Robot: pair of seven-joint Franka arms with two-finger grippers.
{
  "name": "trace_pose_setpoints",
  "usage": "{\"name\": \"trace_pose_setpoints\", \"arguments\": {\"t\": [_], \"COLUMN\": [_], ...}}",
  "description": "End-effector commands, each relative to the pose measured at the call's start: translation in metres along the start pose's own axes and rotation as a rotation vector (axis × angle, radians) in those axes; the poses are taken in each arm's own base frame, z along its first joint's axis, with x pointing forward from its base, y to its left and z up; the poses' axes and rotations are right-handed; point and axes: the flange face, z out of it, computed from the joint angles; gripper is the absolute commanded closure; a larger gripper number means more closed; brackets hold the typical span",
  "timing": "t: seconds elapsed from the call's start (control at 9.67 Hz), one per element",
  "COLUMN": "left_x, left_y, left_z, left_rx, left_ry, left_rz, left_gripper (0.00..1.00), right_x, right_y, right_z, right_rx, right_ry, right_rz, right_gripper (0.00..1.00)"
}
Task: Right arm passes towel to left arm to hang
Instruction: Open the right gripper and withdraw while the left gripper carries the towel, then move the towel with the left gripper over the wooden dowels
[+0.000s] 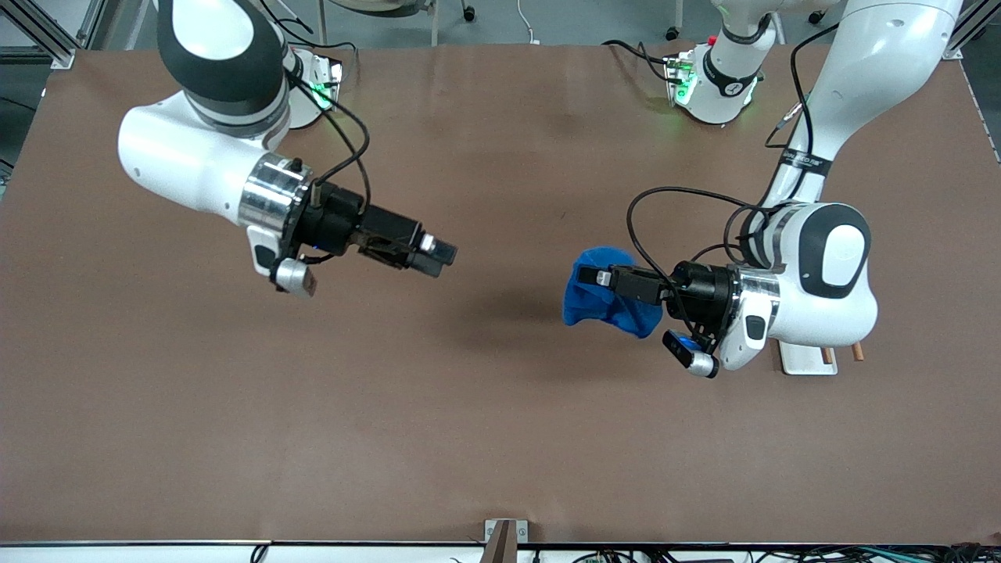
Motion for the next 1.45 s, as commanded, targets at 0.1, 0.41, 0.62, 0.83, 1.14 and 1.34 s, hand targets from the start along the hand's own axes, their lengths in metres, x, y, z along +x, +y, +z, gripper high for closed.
{"name": "trace_pose_setpoints", "arguments": {"t": [0.1, 0.41, 0.62, 0.83, 1.14, 1.34], "left_x": [-0.005, -0.023, -0.048, -0.069, -0.092, -0.095], "left_y": [-0.008, 0.006, 0.014, 0.007, -0.026, -0.06], "left_z": [-0.034, -0.075, -0.099, -0.143, -0.228, -0.264], "left_rx": [0.279, 0.587, 0.859, 0.998, 1.006, 1.1], "left_ry": [0.172, 0.393, 0.566, 0.681, 0.792, 0.869], "left_rz": [-0.14, -0.247, -0.236, -0.257, -0.371, -0.391], "left_gripper": [1.0, 0.96, 1.0, 1.0, 0.99, 0.99], "right_x": [0.039, 0.071, 0.082, 0.094, 0.108, 0.114], "right_y": [0.036, 0.075, 0.092, 0.104, 0.113, 0.122], "right_z": [-0.054, -0.117, -0.144, -0.184, -0.246, -0.284], "right_rx": [-0.235, -0.564, -0.773, -0.952, -1.073, -1.092], "right_ry": [-0.072, -0.102, -0.102, -0.083, -0.03, -0.012], "right_rz": [-0.1, -0.208, -0.274, -0.318, -0.337, -0.301], "right_gripper": [0.0, 0.0, 0.0, 0.0, 0.0, 0.0]}}
